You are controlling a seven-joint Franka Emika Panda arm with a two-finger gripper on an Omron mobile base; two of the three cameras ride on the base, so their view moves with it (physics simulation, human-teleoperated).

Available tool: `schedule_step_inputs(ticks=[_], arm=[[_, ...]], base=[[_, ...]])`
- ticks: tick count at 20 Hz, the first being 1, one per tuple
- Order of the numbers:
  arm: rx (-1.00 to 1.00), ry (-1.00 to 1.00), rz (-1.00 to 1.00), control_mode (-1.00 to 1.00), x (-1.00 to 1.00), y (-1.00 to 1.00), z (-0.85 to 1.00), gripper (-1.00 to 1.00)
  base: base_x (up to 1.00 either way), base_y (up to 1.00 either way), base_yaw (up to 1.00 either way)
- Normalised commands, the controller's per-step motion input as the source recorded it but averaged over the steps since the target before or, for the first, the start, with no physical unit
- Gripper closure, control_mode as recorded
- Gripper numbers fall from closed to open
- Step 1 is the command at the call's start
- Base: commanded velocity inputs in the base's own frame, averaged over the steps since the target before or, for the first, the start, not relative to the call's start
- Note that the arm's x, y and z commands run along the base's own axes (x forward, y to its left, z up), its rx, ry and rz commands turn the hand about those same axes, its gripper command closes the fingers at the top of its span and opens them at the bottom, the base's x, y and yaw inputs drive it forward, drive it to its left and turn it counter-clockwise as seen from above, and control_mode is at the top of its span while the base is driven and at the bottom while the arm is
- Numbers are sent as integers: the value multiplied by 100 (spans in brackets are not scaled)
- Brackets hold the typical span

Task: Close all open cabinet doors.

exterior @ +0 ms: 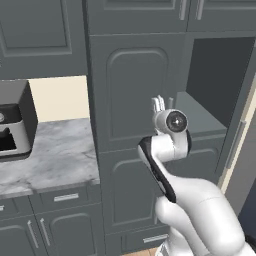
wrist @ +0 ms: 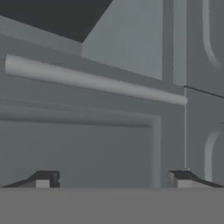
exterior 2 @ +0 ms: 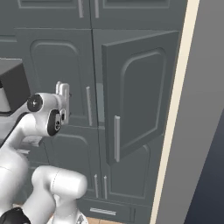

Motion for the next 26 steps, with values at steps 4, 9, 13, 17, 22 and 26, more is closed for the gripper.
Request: schedule_step_inputs(ticks=[4, 9, 13, 17, 22, 26], arm=[[0, 1, 0, -100, -50, 0, 21, -100], [0, 1, 0, -100, -47, -2, 24, -100], [0, 0, 0, -100, -53, -10, 27, -100], [0, 0, -2, -100, -56, -15, 31, -100], [0, 0, -31, -100, -53, -13, 21, -100], [0, 3, -46, -100, -49, -14, 20, -100]], base=[[0, 0, 0], [0, 0, 0], [0, 0, 0], [0, 0, 0], [0, 0, 0], [0, 0, 0]])
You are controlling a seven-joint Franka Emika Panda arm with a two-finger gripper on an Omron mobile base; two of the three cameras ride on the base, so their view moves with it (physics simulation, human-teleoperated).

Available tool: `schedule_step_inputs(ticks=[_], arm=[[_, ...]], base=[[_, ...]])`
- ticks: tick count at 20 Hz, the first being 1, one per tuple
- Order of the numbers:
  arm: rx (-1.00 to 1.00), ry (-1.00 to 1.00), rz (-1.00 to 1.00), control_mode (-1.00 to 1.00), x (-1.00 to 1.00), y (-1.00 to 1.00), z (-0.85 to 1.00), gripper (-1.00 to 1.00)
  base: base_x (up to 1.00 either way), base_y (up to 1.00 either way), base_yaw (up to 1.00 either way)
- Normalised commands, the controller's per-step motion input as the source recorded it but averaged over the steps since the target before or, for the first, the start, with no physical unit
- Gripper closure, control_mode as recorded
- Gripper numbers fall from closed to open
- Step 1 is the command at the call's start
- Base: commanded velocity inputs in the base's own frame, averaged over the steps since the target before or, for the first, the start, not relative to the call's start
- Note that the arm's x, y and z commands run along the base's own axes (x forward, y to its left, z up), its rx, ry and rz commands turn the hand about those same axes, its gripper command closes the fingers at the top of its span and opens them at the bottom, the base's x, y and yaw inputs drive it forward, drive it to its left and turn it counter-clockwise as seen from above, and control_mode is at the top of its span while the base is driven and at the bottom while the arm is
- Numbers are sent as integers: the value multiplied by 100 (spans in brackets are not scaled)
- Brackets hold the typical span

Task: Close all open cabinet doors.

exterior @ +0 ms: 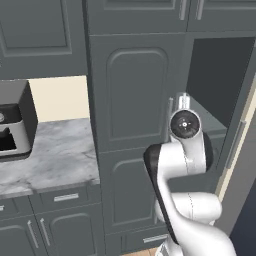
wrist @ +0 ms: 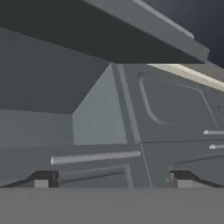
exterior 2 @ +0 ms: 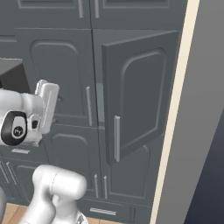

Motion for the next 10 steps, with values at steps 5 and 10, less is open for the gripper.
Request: schedule_step_inputs(ticks=[5, 10], arm=[[0, 1, -45, -100, -50, -16, 15, -100], [0, 3, -45, -100, -46, -22, 9, -100]], base=[[0, 0, 0], [0, 0, 0]])
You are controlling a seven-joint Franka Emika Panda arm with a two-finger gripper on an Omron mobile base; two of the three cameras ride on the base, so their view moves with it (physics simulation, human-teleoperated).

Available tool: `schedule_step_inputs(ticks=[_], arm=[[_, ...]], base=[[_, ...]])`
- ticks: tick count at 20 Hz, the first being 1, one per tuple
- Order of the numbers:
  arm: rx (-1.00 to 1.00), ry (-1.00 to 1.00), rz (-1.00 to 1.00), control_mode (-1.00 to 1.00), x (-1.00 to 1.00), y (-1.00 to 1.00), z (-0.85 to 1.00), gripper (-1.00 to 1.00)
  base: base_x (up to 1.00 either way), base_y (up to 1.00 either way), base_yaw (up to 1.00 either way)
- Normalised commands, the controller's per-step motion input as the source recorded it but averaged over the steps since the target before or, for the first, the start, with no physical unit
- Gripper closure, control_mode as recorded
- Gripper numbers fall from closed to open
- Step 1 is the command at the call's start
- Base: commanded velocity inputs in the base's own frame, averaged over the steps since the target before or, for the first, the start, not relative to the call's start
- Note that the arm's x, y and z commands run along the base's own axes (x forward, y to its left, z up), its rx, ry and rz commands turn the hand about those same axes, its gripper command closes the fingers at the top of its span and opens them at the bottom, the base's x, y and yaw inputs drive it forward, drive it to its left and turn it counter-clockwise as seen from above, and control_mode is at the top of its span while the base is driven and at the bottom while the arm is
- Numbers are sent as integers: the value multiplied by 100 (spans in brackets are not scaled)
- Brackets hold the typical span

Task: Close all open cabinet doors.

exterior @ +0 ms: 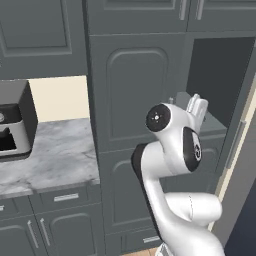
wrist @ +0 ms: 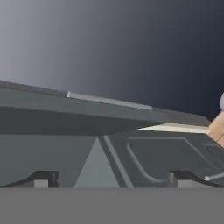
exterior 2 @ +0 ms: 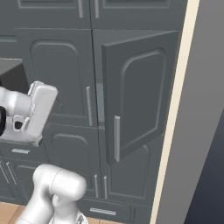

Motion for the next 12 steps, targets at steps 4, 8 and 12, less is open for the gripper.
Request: schedule_step_inputs(ticks=[4, 8, 12], arm=[[0, 9, -40, -100, -51, -20, 7, -100], [0, 10, -36, -100, -44, -32, 5, -100], [0, 3, -33, -100, -47, -38, 0, -100]], base=[[0, 0, 0], [0, 0, 0], [0, 0, 0]])
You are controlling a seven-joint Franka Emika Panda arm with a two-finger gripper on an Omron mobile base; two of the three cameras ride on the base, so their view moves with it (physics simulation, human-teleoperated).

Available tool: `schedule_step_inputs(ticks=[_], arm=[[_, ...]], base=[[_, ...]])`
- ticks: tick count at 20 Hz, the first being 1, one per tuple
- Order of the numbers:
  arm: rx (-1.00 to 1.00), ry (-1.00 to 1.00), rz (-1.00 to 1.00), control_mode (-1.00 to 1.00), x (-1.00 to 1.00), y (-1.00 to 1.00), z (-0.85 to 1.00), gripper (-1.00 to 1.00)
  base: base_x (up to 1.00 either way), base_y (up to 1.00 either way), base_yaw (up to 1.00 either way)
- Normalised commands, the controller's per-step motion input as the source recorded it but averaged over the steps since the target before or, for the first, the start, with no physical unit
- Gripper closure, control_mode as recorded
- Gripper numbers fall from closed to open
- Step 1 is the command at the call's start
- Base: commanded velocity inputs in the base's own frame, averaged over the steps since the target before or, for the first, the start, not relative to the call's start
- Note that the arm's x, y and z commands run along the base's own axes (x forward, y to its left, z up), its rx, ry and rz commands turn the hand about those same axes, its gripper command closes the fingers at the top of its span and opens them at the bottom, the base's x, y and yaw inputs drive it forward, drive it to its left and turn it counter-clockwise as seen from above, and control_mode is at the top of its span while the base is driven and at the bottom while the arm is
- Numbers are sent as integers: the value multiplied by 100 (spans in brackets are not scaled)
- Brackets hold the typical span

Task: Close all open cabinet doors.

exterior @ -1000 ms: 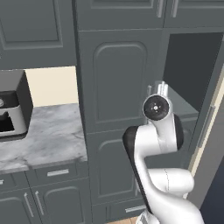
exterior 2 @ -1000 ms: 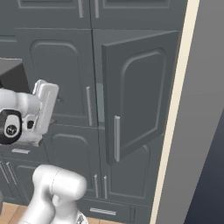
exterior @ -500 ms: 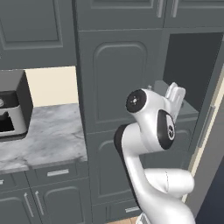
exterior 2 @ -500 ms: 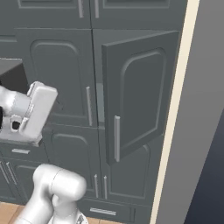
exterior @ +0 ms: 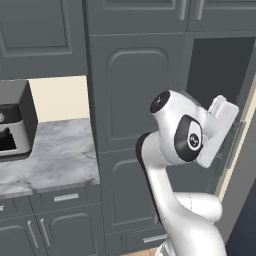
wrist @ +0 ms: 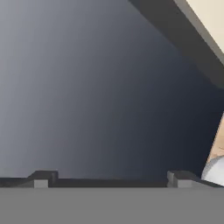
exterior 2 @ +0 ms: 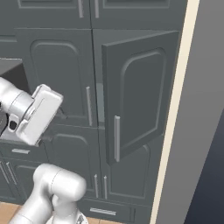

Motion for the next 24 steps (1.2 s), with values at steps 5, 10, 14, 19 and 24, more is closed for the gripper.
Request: schedule_step_inputs(ticks=[5, 10, 14, 19, 24], arm=[[0, -8, -7, -100, -37, -60, 0, -100], [8, -17, 22, -100, -30, -73, 0, -100], [5, -19, 24, -100, -38, -72, 0, -100], [3, -4, 9, -100, -10, -63, -1, -100], [6, 0, 33, -100, 37, -42, -9, -100]], base=[[0, 0, 0], [0, 0, 0], [0, 0, 0], [0, 0, 0], [0, 0, 0]])
